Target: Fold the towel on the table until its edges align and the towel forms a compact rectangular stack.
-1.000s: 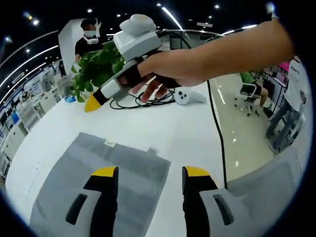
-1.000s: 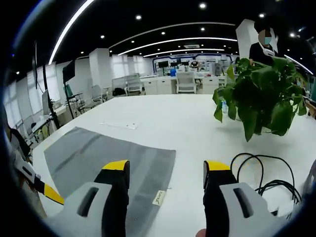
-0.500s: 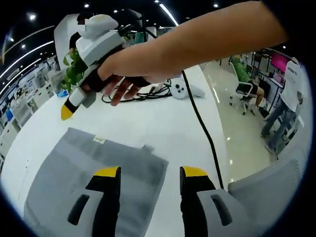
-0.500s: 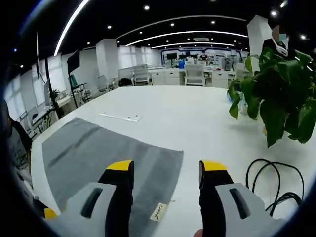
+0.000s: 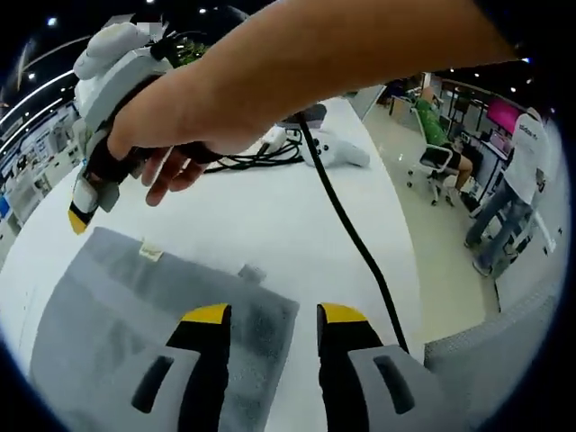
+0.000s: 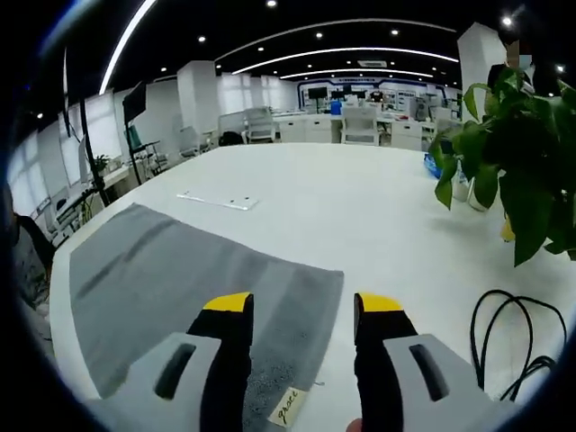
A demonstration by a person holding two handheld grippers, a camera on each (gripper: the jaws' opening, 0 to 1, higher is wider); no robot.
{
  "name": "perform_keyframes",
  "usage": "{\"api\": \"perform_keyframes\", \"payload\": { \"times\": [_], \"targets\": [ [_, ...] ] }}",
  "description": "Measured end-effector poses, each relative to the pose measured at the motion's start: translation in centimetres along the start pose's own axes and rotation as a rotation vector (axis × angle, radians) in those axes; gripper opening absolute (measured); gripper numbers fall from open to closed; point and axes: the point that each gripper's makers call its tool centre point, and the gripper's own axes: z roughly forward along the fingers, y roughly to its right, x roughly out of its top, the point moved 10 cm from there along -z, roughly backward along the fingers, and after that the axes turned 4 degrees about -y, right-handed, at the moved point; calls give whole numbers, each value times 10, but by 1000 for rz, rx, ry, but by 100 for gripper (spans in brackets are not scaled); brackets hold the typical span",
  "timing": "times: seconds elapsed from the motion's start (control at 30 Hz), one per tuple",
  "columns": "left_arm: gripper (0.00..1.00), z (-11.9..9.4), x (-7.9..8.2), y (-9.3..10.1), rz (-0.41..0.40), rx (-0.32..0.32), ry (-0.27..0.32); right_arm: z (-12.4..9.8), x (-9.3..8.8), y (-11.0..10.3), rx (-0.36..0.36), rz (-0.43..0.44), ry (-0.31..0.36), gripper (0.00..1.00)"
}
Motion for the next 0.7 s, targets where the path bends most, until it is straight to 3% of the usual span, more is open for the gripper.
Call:
{"api": "perform_keyframes", "payload": {
  "times": [0.17,0.7],
  "targets": [
    [34,9,-3,-1,4,-7,-21,9,-2,1,-3,15,-11,41],
    [26,21,-9,-5,26,-23,-71,51,3,6,-35,-110,-77,29]
  ]
}}
